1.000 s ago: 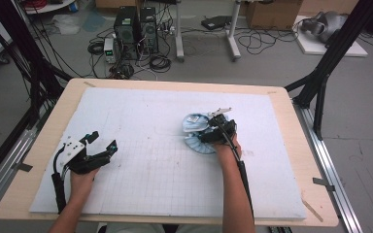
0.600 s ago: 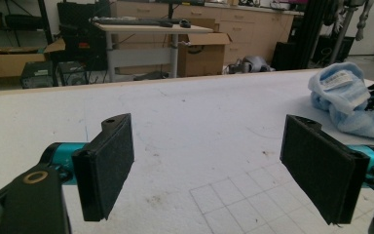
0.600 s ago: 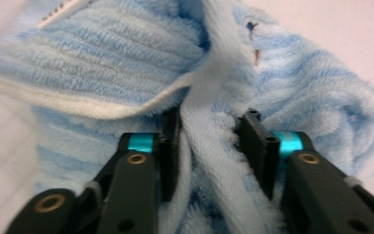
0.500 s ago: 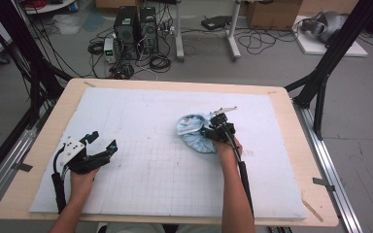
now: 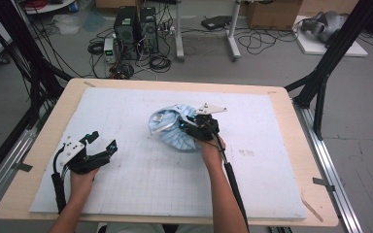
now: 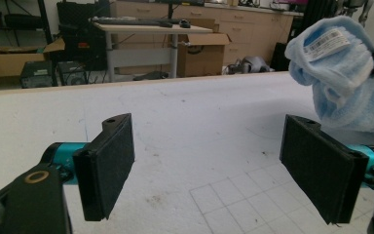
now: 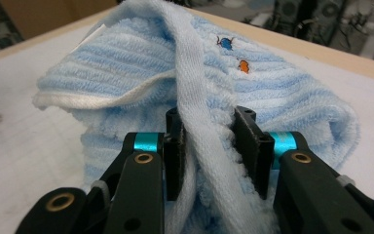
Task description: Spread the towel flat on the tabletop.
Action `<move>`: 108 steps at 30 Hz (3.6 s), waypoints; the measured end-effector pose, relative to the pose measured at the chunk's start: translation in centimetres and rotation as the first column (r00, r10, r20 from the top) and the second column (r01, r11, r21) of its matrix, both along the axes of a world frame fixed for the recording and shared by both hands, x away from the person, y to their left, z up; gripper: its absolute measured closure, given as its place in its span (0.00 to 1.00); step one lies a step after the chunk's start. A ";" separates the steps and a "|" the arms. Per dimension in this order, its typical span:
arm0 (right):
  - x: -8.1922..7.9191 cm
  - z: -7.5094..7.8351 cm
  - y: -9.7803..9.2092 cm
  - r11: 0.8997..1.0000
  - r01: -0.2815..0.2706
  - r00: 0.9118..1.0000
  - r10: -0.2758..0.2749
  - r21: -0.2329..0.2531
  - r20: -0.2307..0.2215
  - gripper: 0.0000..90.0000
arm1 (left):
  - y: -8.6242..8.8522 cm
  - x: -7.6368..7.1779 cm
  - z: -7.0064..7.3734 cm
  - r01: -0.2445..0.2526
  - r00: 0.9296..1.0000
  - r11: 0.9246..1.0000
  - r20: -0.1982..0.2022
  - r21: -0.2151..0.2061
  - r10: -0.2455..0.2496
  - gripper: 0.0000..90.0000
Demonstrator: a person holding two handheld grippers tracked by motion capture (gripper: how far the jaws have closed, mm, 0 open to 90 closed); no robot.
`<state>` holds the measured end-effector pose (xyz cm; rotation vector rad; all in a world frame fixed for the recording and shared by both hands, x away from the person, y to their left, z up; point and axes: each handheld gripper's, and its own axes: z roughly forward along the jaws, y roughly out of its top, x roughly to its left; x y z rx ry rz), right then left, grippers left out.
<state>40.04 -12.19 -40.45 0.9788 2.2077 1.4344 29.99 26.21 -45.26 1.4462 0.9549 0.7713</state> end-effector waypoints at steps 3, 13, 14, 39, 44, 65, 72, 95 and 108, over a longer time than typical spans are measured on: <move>-0.7 -0.1 0.4 1.000 -0.024 1.000 0.024 0.011 0.017 0.75 | 0.0 0.0 0.0 0.001 1.000 1.000 0.001 0.002 -0.001 0.23; -1.6 -0.7 0.7 0.998 -0.058 0.998 0.058 0.030 0.026 0.74 | -0.4 -0.2 0.2 0.038 0.999 0.999 -0.004 0.014 -0.038 0.24; -1.7 -0.7 0.8 0.997 -0.066 0.997 0.066 0.031 0.026 0.74 | -0.4 -0.2 0.3 0.048 0.999 0.999 -0.003 0.006 -0.048 0.24; -3.6 -1.3 0.8 0.993 -0.111 0.987 0.114 -0.033 0.116 0.73 | -7.9 4.0 2.2 0.429 0.888 0.903 -0.183 -0.007 -0.423 0.51; -3.7 -1.4 0.9 0.992 -0.109 0.987 0.115 -0.057 0.112 0.72 | -8.3 4.4 1.7 0.435 0.876 0.900 -0.237 0.016 -0.420 0.95; -5.0 0.4 -3.8 0.996 -0.087 0.994 0.085 0.020 0.063 0.46 | -6.3 3.8 4.0 0.397 0.909 0.917 -0.154 0.032 -0.387 0.97; -5.3 -0.2 -2.8 0.989 -0.136 0.991 0.136 -0.051 0.007 0.50 | -6.2 3.8 4.1 0.395 0.909 0.918 -0.160 0.030 -0.386 0.97; -9.4 0.8 -6.8 0.996 -0.036 0.996 0.043 -0.085 0.084 0.97 | -8.2 0.9 5.1 0.500 0.854 0.866 -0.178 0.011 -0.490 0.95; -13.2 -0.3 -8.0 0.997 -0.020 0.997 0.025 -0.074 0.070 0.98 | -9.4 -2.3 3.4 0.548 0.820 0.836 -0.200 0.004 -0.537 0.95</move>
